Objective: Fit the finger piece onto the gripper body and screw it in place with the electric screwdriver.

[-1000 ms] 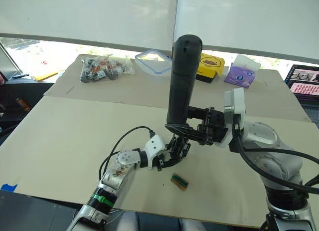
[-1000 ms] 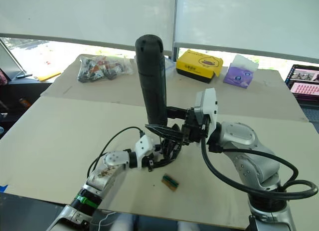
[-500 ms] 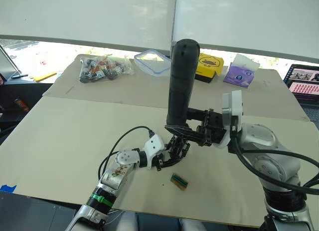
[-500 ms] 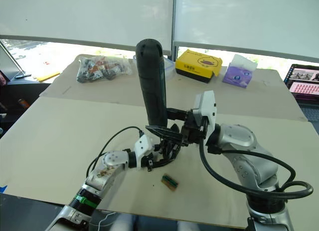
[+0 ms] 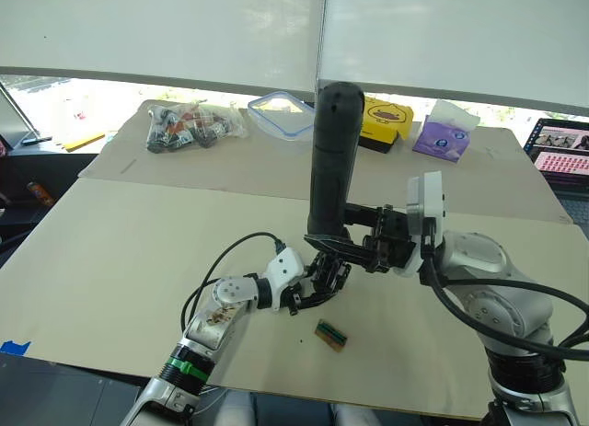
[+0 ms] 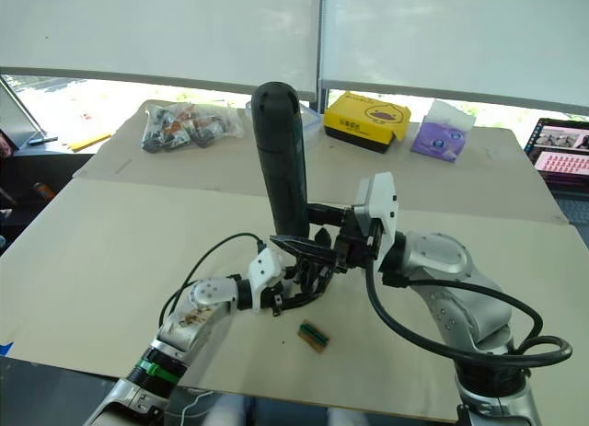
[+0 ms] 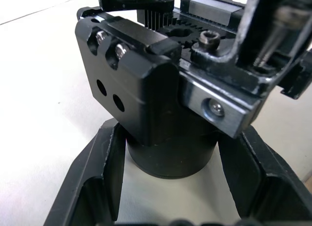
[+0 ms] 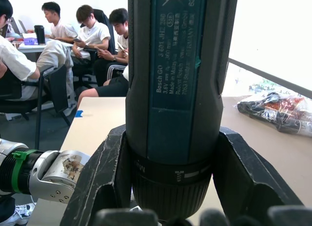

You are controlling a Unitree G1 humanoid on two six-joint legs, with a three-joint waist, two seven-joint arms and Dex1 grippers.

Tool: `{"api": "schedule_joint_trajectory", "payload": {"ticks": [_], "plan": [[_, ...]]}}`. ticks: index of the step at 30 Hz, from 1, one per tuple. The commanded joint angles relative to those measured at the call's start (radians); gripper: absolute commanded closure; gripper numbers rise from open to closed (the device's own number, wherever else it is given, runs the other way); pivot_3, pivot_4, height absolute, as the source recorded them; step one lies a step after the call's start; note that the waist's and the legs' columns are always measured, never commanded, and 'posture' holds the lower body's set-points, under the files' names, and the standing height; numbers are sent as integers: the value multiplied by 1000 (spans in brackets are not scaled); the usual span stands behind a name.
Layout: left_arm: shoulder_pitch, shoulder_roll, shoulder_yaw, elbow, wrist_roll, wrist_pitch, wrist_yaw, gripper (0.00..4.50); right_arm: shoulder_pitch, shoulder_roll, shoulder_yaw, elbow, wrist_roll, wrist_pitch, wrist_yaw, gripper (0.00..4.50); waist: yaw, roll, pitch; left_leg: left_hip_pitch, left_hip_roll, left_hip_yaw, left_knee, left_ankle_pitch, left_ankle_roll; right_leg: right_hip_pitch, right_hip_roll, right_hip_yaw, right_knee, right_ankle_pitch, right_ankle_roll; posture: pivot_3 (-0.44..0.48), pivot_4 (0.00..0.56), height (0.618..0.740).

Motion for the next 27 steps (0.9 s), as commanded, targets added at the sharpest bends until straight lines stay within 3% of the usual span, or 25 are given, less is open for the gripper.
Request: {"api": "schedule_joint_trajectory", "payload": {"ticks": [1,27], "plan": [[34,9,-41,21,12,44,-18,2229,-4,9,-18,-37,12,-44,4,2587,0,0,0,0,0,0,0,0,0,0,0,0,0,0,0,0,150,740],[38,10,-42,17,13,55,-17,2229,56,10,3,-6,-5,-81,3,2587,0,0,0,0,0,0,0,0,0,0,0,0,0,0,0,0,150,740]]}}
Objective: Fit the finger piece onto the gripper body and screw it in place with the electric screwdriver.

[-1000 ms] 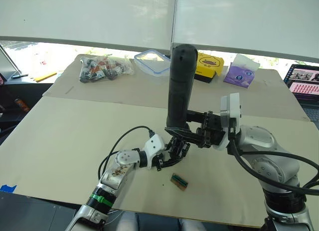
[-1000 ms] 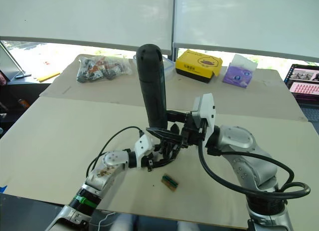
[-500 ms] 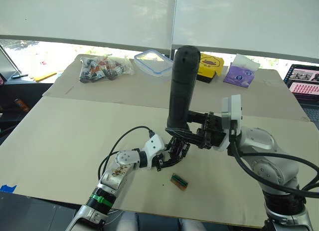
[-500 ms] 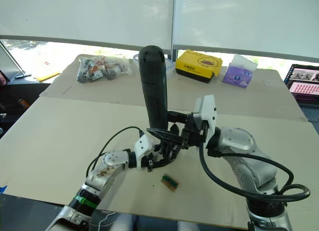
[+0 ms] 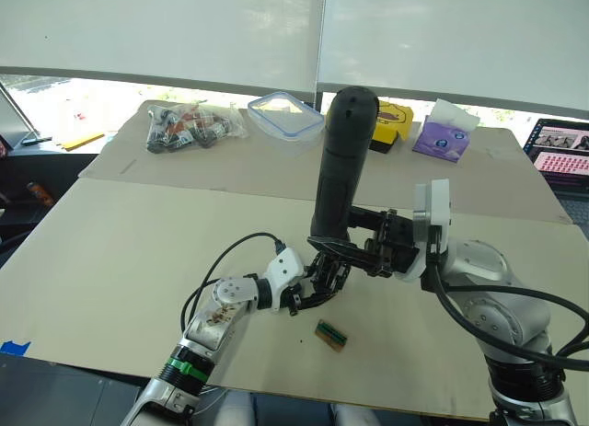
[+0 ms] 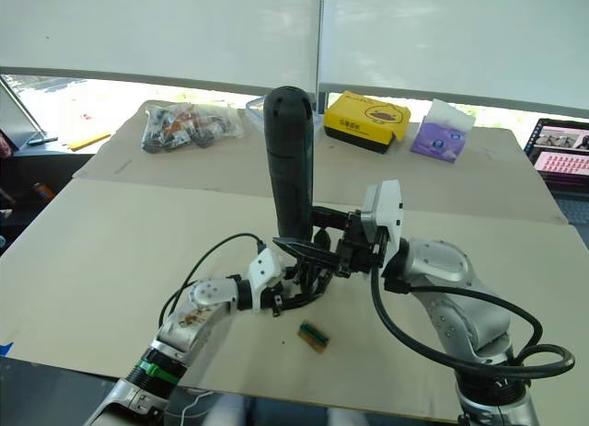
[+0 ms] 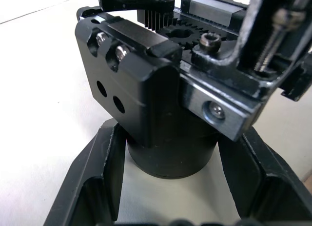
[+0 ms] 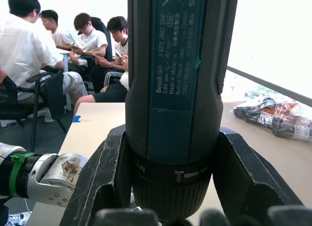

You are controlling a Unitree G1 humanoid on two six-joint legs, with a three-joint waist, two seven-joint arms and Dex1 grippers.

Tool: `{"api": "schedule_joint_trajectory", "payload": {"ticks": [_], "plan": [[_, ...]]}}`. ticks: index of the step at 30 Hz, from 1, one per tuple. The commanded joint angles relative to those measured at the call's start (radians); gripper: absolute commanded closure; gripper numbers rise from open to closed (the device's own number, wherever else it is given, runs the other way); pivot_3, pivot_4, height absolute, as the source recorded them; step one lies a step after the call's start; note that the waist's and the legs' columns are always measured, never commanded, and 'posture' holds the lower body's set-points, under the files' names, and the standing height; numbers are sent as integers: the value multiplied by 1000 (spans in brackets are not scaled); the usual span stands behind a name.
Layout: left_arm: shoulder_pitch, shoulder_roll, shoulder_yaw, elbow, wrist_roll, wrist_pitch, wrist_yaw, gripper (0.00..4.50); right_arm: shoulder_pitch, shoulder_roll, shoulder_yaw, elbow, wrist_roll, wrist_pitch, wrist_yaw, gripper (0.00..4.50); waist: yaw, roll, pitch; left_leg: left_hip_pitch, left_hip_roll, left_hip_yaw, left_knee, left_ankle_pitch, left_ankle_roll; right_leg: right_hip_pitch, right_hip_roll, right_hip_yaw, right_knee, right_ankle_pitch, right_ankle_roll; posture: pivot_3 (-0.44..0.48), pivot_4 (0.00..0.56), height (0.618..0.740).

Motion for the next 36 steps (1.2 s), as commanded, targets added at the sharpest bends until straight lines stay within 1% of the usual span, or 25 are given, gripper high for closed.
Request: {"api": "schedule_joint_trajectory", "payload": {"ticks": [1,20,36], "plan": [[35,9,-42,24,12,46,-18,2229,5,1,-1,-7,-2,-13,1,2587,0,0,0,0,0,0,0,0,0,0,0,0,0,0,0,0,150,740],[33,7,-42,32,13,46,-15,2229,17,-16,34,16,-41,6,-7,2587,0,0,-1,1,0,0,0,0,0,0,0,0,0,0,0,0,150,740],[25,3,-40,45,12,46,-15,2229,-50,-6,55,24,-28,35,-17,2587,0,0,-2,1,0,0,0,0,0,1,0,0,0,0,0,0,150,740]]}}
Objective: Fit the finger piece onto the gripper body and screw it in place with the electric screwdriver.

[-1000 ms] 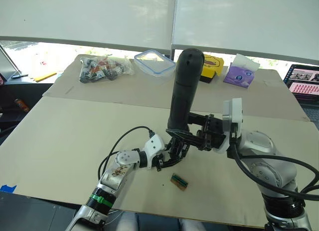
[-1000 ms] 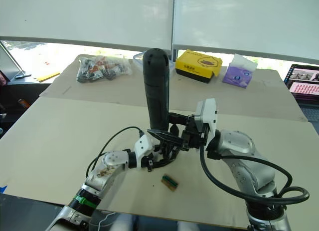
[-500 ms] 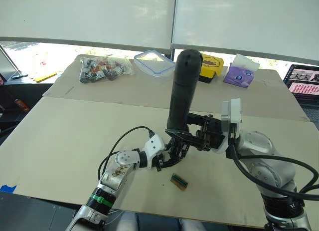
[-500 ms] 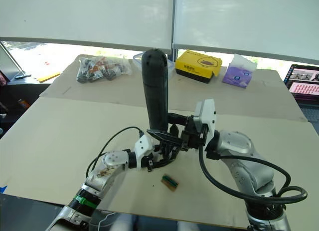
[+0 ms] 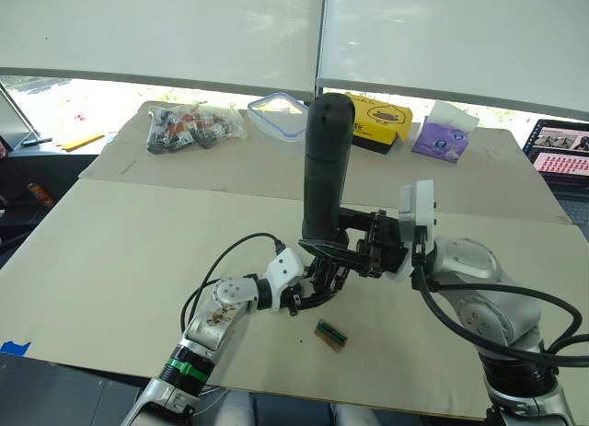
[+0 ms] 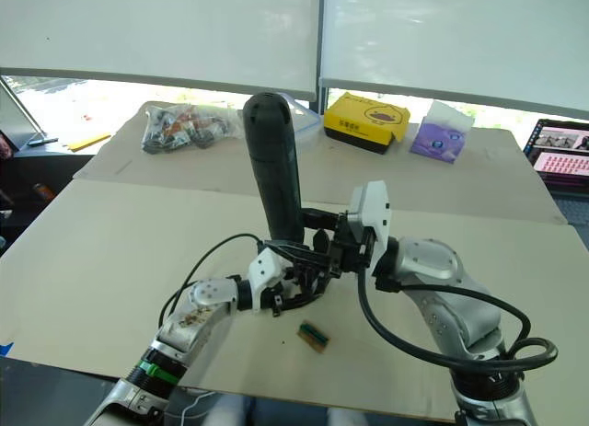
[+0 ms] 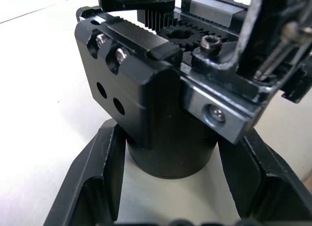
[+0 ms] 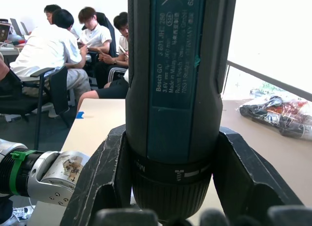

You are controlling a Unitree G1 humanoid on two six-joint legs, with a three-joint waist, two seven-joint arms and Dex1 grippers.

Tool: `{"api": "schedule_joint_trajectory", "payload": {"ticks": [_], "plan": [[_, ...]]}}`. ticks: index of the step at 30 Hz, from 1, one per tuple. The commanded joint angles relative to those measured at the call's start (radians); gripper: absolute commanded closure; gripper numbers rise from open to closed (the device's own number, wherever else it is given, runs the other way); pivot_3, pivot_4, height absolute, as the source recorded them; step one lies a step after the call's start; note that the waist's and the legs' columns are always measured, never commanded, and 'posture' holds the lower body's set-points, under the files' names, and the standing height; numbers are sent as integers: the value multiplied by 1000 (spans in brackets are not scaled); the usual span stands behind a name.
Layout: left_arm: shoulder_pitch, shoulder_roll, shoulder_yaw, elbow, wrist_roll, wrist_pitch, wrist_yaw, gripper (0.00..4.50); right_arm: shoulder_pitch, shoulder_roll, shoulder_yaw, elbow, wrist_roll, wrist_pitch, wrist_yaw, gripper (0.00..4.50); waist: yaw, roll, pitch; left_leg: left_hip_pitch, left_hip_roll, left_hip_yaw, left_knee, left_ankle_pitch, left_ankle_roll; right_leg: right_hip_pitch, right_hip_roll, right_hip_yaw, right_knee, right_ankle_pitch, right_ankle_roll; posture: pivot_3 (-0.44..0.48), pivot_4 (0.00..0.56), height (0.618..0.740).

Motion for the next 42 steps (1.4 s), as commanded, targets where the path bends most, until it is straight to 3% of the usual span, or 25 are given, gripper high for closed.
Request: {"api": "schedule_joint_trajectory", "payload": {"ticks": [1,25,42], "plan": [[25,4,-40,42,12,45,-18,2229,-7,-6,5,11,0,20,1,2587,0,0,0,0,0,0,0,0,0,0,0,0,0,0,0,0,150,740],[21,3,-38,48,13,46,-17,2229,-22,12,20,10,-9,23,15,2587,0,0,0,0,0,0,0,0,0,0,0,0,0,0,0,0,150,740],[22,-1,-42,52,16,41,-17,2229,62,-7,43,55,-57,56,-37,2587,1,-1,-8,2,0,0,0,0,0,1,0,0,-1,0,0,0,150,740]]}}
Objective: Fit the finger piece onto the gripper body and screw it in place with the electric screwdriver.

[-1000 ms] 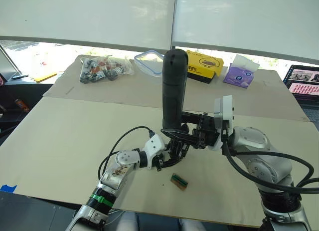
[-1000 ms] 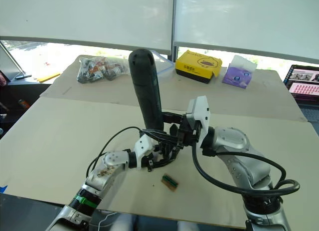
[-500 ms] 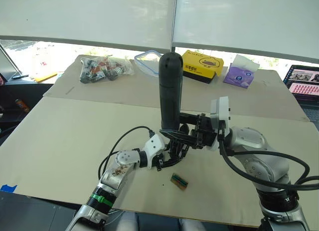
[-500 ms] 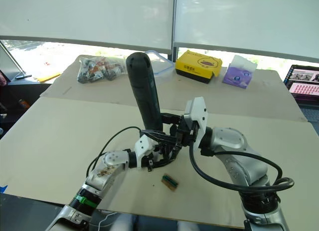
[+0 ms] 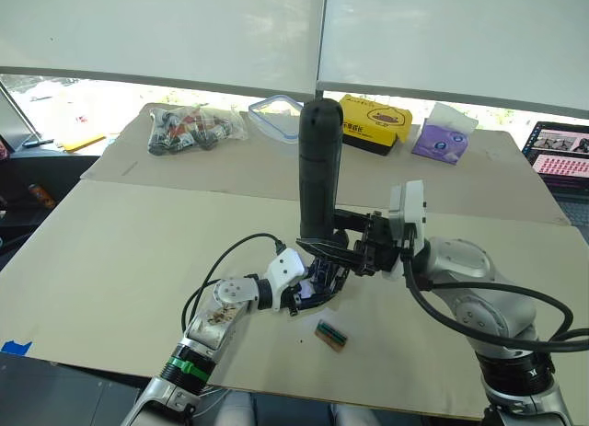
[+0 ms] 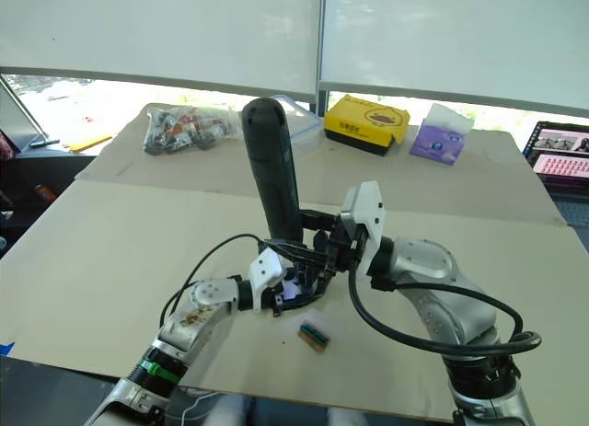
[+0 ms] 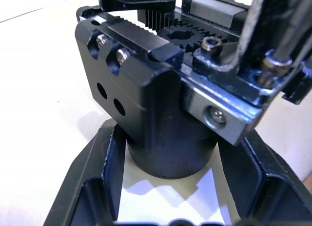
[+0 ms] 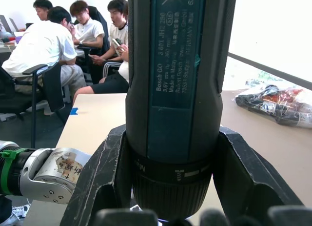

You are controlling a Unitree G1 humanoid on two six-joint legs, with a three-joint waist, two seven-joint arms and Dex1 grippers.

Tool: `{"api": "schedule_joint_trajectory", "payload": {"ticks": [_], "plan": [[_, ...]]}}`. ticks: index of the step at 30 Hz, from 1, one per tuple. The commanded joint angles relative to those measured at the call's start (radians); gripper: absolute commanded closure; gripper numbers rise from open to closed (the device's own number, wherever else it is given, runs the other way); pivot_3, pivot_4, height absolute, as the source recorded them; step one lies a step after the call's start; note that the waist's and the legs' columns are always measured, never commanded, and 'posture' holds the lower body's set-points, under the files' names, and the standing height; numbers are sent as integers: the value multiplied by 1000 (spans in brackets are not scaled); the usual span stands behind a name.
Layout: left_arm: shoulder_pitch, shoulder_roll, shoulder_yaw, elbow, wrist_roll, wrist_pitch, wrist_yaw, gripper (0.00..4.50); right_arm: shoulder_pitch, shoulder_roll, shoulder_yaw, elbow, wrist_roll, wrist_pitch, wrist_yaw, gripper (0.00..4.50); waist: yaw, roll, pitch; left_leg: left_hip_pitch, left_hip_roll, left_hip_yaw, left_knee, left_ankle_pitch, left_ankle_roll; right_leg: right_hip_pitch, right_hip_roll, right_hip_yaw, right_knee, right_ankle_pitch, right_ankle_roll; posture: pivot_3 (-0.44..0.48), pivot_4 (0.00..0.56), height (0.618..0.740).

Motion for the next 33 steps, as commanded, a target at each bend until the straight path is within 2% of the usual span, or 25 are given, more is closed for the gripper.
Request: {"api": "schedule_joint_trajectory", "payload": {"ticks": [1,20,24,33], "plan": [[28,2,-40,34,15,41,-12,2229,46,-15,31,44,-41,29,-9,2587,0,-1,-2,0,0,0,0,0,0,0,0,0,0,0,0,0,150,740],[33,3,-42,37,15,40,-8,2229,31,-24,19,35,-37,-1,1,2587,0,-3,-6,1,0,0,-1,0,0,-1,0,0,-1,0,-1,0,150,740],[29,2,-41,50,26,33,3,2229,11,-23,-39,22,1,-56,52,2587,1,-3,-6,1,0,0,-1,0,0,-1,0,0,-1,0,-1,0,150,740],[7,5,-40,97,55,-22,29,2229,-39,-55,-193,-51,218,-45,105,2587,5,-4,-5,-1,0,0,-1,0,0,-1,0,0,-1,0,-1,0,150,740]]}}
